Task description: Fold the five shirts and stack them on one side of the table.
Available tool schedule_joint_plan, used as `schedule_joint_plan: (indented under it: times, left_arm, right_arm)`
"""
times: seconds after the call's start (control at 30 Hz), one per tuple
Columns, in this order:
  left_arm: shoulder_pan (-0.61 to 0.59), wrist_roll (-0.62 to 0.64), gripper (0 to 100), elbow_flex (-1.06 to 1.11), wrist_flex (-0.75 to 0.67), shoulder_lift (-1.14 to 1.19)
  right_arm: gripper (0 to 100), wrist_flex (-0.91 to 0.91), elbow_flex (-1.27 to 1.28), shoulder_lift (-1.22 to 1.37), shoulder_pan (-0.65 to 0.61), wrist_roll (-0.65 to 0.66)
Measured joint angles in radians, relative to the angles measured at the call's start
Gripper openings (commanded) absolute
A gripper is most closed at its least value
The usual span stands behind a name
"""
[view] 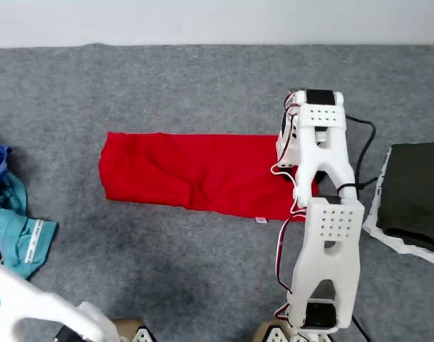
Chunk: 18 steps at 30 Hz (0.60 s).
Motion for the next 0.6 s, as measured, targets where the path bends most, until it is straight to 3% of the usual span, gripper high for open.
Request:
schedule_joint_plan:
  times: [0.23,0.4,0.6]
  left_arm:
    - [0.0,0.0,1,0.003,0.0,-0.002]
    - [0.0,0.0,1,0.003,0.0,-0.002]
    - [0.0,0.0,1,0.003,0.0,-0.002]
  right_arm:
    - [24.6,-0.052,0.0,0.009,-0.006,-0.002]
    - [31.6,-0.077,0.0,0.032,-0.006,-0.002]
    - [25.0,-0.078,-0.002,0.06,-0.006,-0.002]
